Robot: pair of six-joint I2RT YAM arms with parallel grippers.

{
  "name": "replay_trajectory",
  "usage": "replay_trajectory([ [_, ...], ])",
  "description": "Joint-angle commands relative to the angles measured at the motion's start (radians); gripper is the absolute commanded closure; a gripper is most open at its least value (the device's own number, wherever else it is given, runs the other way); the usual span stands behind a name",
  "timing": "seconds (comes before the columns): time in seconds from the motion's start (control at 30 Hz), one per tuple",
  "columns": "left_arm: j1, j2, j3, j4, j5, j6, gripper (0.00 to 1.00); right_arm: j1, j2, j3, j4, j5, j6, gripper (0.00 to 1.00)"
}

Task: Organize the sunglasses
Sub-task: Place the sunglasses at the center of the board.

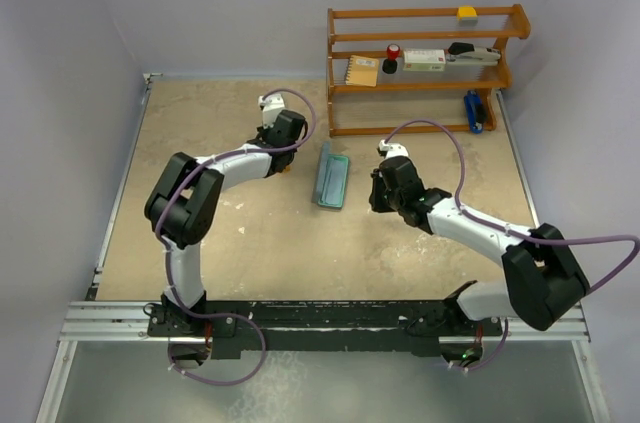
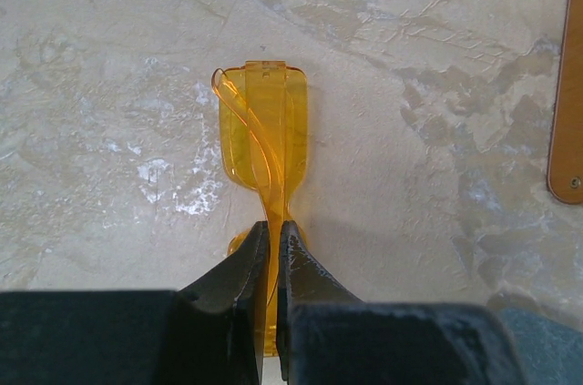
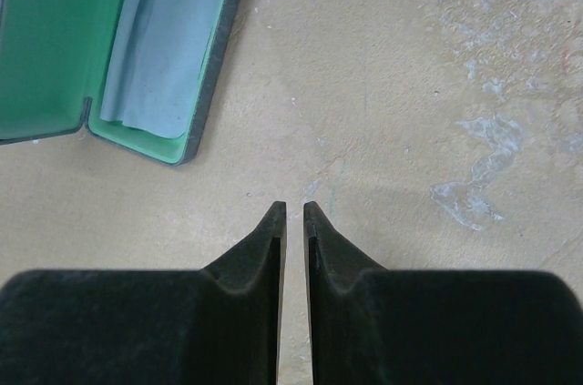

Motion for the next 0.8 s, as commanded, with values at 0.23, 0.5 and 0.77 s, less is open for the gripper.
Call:
replay_trajectory([
  [0.23,0.02,0.06,0.024,0.096,0.005,-0.026,1.0,-0.003,0.022,0.016,0.014,0.009,-0.004,0.85],
  [0.5,0.023,0.093,0.034,0.104,0.008,-0.022,1.0,-0.003,0.032,0.02,0.012,0.009,-0.006,0.84],
  [0.77,0.026,0.101,0.045,0.094,0.008,-0.022,0.86,-0.004,0.041,0.025,0.012,0.009,-0.006,0.84],
])
